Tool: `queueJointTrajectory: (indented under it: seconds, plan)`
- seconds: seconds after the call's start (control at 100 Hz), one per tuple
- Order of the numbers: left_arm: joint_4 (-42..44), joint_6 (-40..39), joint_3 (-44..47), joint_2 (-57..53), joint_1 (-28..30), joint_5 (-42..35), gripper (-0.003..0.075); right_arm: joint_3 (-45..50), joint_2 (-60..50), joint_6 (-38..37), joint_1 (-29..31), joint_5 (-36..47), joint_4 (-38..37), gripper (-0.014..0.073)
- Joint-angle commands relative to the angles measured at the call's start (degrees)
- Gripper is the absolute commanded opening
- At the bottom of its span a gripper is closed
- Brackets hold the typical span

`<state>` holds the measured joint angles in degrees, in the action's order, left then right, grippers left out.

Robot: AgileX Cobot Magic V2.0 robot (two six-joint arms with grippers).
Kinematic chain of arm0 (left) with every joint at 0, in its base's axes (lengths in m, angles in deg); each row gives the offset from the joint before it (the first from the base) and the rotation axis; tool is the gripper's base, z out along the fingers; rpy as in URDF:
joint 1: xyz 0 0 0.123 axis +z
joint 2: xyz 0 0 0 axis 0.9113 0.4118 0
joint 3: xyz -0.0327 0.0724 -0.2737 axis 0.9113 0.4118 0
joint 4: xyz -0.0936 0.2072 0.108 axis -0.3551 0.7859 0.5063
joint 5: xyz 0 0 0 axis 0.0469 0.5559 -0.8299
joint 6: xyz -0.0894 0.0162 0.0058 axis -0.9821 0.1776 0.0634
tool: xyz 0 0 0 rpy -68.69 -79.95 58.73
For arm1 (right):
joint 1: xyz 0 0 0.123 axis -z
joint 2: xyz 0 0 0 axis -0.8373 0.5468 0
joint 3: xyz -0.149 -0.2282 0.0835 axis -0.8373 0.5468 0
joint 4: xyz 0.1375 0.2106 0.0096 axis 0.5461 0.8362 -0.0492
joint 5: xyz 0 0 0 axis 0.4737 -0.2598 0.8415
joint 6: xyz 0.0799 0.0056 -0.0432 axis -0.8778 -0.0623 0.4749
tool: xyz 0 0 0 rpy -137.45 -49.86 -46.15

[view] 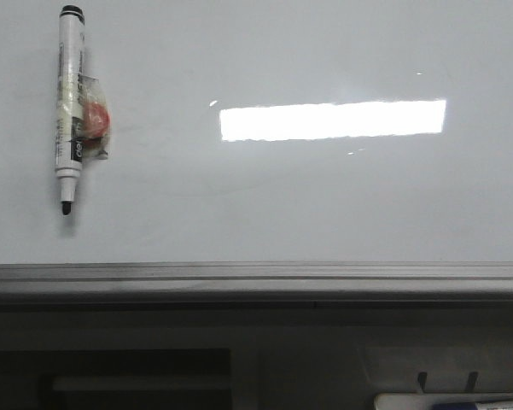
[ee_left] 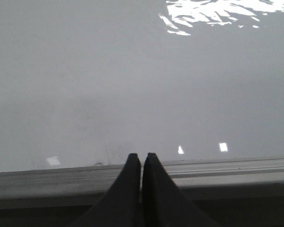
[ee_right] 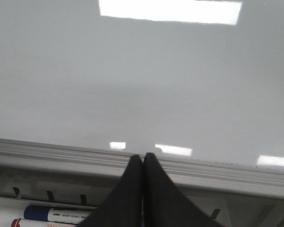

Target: Write number 3 on whiteboard

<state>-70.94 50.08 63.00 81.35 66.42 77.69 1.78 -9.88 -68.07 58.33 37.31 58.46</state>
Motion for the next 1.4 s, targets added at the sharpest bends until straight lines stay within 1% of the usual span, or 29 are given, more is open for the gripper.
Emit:
queueJointTrajectory:
  seconds: [0.0, 0.07, 0.17, 0.22, 0.29, 0.44, 0.53, 0.59, 0.82, 0.94, 1.03, 1.16, 1.21, 1.29, 1.34, 1.39]
  plan:
    - [0.4, -0.24, 0.69, -1.39, -0.13, -3.3, -0.0021, 1.8, -0.88, -0.04, 0.52, 0.35, -0.1, -0.0062]
    - [1.22, -0.24, 0.69, -1.39, -0.13, -3.52, -0.002, 1.8, -0.88, -0.04, 0.52, 0.35, -0.1, -0.0062]
    - [5.35, -0.24, 0.69, -1.39, -0.13, -4.06, -0.002, 1.8, -0.88, -0.04, 0.52, 0.35, -0.44, -0.0062]
    - [5.48, -0.24, 0.69, -1.39, -0.13, -4.16, -0.0021, 1.8, -0.88, -0.04, 0.52, 1.01, -0.71, -0.0062]
    - [6.76, -0.24, 0.69, -1.39, -0.13, -4.16, -0.0021, 1.8, -0.88, -0.04, 0.52, 4.02, -0.71, -0.0062]
    - [6.75, -0.24, 0.69, -1.39, -0.13, -4.16, -0.0021, 1.8, -0.88, -0.04, 0.52, 12.95, -0.71, -0.0062]
    - [7.53, -0.24, 0.69, -1.39, -0.13, -4.19, -0.0021, 1.8, -0.88, -0.04, 0.52, 15.92, -0.71, -0.0062]
    - [6.53, -0.24, 0.69, -1.39, -0.13, -5.57, -0.002, 1.8, -0.88, -0.04, 0.52, 16.22, -0.71, -0.0062]
    - [5.74, -0.24, 0.69, -1.39, -0.13, -16.9, -0.002, 1.8, -0.88, -0.04, 0.52, 18.2, -0.71, -0.0062]
    - [5.74, -0.24, 0.69, -1.39, -0.13, -17.95, -0.0021, 1.8, -0.88, -0.04, 0.52, 19.33, -0.71, -0.0062]
    - [5.74, -0.24, 0.69, -1.39, -0.13, -18.38, -0.002, 1.8, -0.88, -0.04, 0.52, 22.65, -0.71, -0.0062]
    - [4.68, -0.24, 0.69, -1.39, -0.13, -20.65, -0.002, 1.8, -0.88, -0.04, 0.52, 30.04, -0.71, -0.0062]
    - [4.68, -0.24, 0.69, -1.39, -0.13, -21.57, -0.002, 1.8, -0.88, -0.04, 0.52, 30.82, -0.71, -0.0062]
    - [3.11, -0.35, 0.69, -1.39, -0.13, -21.83, -0.0021, 1.8, -0.88, -0.04, 0.52, 29.72, -0.61, -0.0062]
    - [-2.2, -0.74, 0.45, -1.39, -0.13, -22.1, -0.0021, 1.53, -0.88, -0.04, 0.52, 28.23, 0.74, -0.0062]
    - [-6.28, -0.74, -0.12, -1.39, -0.13, -21.55, -0.0021, 0.45, -0.88, -0.04, 0.52, 24.56, 4.03, -0.0062]
